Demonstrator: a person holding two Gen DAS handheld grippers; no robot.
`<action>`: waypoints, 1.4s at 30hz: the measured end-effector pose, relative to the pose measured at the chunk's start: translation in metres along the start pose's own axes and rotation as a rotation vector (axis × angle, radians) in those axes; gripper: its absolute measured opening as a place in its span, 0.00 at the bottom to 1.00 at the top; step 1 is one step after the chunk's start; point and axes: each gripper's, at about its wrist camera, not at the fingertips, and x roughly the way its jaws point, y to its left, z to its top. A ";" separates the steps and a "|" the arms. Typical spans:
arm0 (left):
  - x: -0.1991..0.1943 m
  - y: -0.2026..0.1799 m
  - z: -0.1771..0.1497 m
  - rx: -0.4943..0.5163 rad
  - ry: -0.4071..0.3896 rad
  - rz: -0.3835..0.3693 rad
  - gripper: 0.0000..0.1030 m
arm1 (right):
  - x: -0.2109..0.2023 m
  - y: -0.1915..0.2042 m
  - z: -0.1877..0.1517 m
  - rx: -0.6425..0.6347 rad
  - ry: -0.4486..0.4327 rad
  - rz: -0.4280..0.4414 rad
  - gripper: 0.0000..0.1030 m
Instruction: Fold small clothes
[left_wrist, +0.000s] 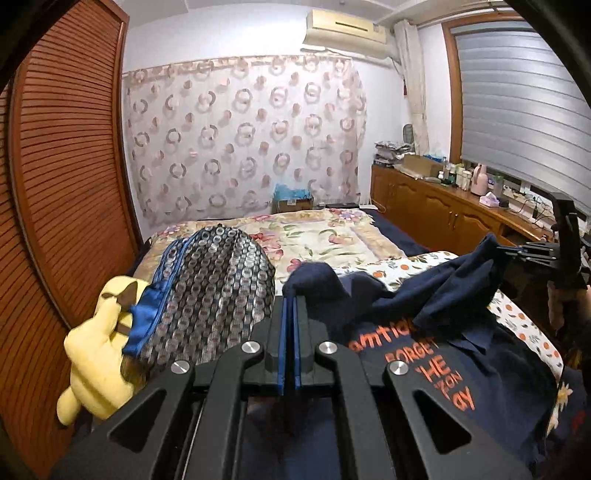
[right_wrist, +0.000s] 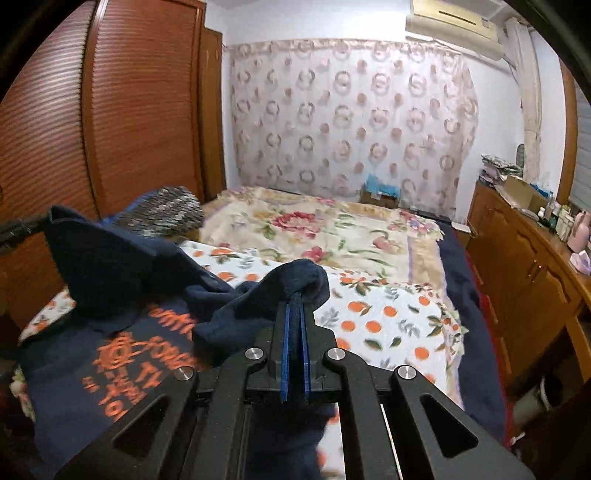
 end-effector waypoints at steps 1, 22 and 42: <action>-0.006 0.001 -0.006 -0.006 0.000 -0.002 0.04 | -0.009 0.002 -0.007 0.001 -0.007 0.007 0.05; -0.072 0.034 -0.054 -0.148 -0.078 0.015 0.04 | -0.139 -0.001 -0.085 0.097 -0.004 0.070 0.05; -0.080 0.048 -0.079 -0.173 0.035 0.044 0.04 | -0.149 0.020 -0.116 0.090 0.139 0.099 0.05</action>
